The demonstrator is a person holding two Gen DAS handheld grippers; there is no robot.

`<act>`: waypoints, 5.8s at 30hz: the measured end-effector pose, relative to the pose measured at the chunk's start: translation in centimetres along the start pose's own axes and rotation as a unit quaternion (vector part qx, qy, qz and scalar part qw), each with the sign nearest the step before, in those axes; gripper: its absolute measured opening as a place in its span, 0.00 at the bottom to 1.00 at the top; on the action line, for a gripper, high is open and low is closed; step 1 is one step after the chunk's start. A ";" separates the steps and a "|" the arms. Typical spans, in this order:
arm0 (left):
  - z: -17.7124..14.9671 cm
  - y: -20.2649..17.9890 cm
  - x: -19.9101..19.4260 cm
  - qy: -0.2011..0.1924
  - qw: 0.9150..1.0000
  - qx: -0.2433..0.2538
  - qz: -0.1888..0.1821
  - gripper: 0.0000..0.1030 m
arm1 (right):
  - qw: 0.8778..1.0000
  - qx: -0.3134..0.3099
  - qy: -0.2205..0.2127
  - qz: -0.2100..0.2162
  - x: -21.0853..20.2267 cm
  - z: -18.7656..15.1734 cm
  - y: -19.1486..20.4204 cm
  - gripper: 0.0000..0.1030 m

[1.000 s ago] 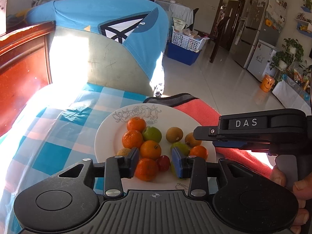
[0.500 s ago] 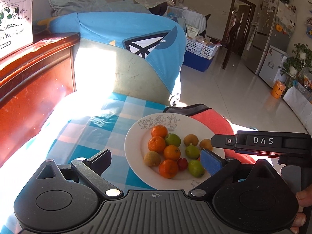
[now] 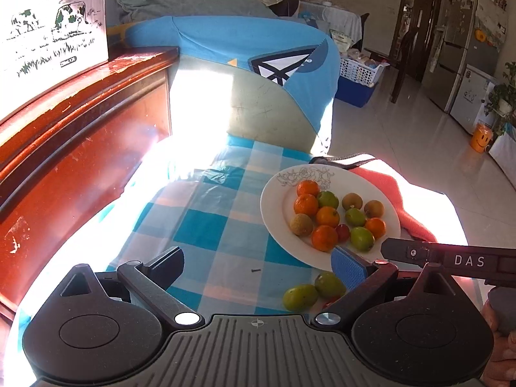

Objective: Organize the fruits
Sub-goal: 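Withdraw both tools from the plate toward the fruit left on the cloth, then grasp a green citrus with the right tool while the left tool grasps another green citrus, then carry both green citrus over the white plate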

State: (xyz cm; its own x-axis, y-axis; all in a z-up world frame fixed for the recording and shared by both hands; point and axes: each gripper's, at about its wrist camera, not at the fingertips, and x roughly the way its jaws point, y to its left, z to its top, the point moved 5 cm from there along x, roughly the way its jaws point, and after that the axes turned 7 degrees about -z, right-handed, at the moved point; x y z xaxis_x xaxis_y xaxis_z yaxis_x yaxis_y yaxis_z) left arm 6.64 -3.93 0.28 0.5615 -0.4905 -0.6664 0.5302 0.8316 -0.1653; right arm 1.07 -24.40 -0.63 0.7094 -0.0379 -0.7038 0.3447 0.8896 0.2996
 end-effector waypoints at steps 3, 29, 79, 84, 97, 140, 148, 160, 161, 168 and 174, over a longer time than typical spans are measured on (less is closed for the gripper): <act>-0.7 0.4 -0.3 0.007 1.000 -0.003 0.008 0.96 | 1.000 -0.017 0.001 0.002 -0.4 -1.3 0.9 0.66; -3.9 2.2 1.7 0.065 0.996 0.019 0.055 0.96 | 0.999 -0.018 0.034 0.007 4.4 -4.2 4.0 0.48; -4.6 -1.3 5.1 0.048 0.996 0.071 -0.006 0.95 | 0.995 0.069 0.056 0.041 4.2 -3.5 2.0 0.31; -4.8 -1.1 5.4 0.054 0.996 0.070 -0.010 0.95 | 0.997 0.050 0.050 0.028 5.1 -3.8 2.8 0.37; -4.3 -1.6 6.9 0.040 0.998 0.041 -0.038 0.93 | 0.998 0.047 0.031 0.023 3.7 -3.2 2.0 0.30; -3.4 -1.8 6.8 0.035 0.997 -0.021 -0.058 0.24 | 0.997 0.074 0.023 0.020 3.0 -2.4 0.8 0.30; -0.9 -0.9 6.8 0.011 0.995 -0.066 -0.074 0.24 | 0.996 0.088 0.005 0.025 2.4 -0.4 -0.1 0.30; 2.4 0.2 10.1 -0.008 0.996 -0.065 -0.059 0.24 | 0.996 0.078 -0.027 0.037 5.0 4.2 -0.3 0.30; 2.7 0.3 10.4 -0.009 0.996 -0.066 -0.059 0.24 | 0.996 0.073 -0.029 0.035 5.3 4.5 -0.2 0.30; 4.0 0.5 12.4 -0.011 0.996 -0.065 -0.054 0.24 | 0.998 0.041 -0.039 0.021 8.1 6.6 0.0 0.30; 4.3 0.5 13.8 -0.006 0.997 -0.061 -0.056 0.24 | 0.999 0.027 -0.035 0.012 10.2 7.3 0.0 0.30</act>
State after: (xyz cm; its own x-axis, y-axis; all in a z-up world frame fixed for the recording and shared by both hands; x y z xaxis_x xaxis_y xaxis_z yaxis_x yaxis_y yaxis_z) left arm 17.40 -11.43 -5.83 0.5110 -0.5854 -0.6294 0.5101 0.7959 -0.3261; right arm 12.80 -28.13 -3.10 0.7582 -0.0499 -0.6501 0.3583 0.8649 0.3515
